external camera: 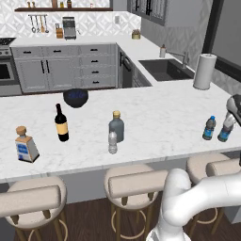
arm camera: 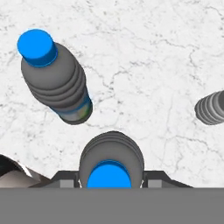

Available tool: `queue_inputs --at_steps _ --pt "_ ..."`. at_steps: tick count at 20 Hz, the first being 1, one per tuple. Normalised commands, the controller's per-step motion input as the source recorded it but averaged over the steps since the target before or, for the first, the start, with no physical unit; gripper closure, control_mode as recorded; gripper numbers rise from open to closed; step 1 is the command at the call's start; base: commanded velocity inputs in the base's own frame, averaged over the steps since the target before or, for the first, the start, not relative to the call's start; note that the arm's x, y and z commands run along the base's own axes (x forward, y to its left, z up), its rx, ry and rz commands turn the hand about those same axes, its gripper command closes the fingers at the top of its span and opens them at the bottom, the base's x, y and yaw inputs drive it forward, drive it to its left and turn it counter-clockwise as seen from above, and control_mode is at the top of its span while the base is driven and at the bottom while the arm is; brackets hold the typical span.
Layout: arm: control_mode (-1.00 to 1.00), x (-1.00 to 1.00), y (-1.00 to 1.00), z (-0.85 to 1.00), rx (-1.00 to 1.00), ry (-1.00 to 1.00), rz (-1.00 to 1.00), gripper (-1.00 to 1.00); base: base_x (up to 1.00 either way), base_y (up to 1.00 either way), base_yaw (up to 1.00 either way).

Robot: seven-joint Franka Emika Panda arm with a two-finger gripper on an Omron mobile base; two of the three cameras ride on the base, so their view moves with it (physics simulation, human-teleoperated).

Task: Move the plastic bottles in the middle to the plastics group, and the glass bottles in the middle to the glass group.

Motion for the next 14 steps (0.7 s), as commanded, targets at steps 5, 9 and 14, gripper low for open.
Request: queue_inputs --at_steps 5,9,14 --pt "-1.00 0.11 0.00 -0.23 0.00 0.00 0.00 1.00 0.00 0.00 0.00" --pt "-1.00 0.09 -0.01 -0.15 0.00 0.00 0.00 1.00 0.00 0.00 0.00" --pt "-1.00 0.14 0.00 0.00 -0.01 0.00 0.00 1.00 0.00 0.00 0.00"
